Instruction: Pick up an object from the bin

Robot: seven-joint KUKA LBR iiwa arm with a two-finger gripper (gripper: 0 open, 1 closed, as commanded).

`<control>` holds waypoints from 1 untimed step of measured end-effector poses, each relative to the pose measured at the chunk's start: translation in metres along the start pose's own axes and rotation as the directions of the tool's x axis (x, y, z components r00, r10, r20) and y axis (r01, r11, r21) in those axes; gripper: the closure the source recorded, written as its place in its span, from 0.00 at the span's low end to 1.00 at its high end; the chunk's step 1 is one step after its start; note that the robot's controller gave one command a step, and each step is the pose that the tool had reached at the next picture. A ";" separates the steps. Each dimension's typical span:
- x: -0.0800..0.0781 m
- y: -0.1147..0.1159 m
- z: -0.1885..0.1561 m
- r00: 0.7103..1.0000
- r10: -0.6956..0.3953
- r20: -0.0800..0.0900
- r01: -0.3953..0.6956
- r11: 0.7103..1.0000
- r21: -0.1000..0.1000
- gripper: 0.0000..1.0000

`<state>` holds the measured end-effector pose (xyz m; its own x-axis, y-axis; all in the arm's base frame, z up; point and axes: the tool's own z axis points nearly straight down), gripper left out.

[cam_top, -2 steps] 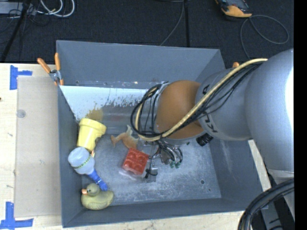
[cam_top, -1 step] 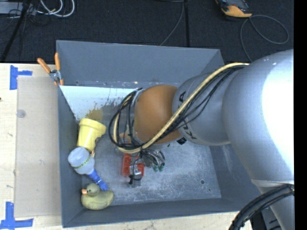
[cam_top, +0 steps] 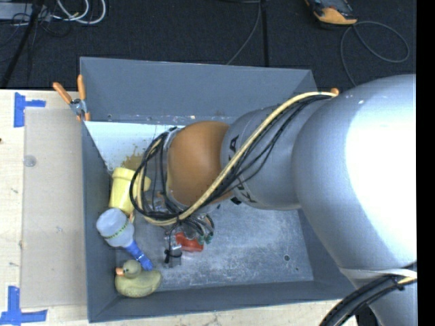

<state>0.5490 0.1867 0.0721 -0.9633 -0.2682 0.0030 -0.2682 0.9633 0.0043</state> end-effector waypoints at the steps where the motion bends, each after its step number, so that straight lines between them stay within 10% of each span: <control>1: 0.023 -0.032 -0.006 0.986 -0.166 -0.002 0.166 0.986 -0.002 0.00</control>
Offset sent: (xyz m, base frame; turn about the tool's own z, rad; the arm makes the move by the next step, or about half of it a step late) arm -0.0190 -0.0734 0.0262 -0.2660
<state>0.5358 0.1501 0.0775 -0.9055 -0.4244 0.0041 -0.4243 0.9055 0.0066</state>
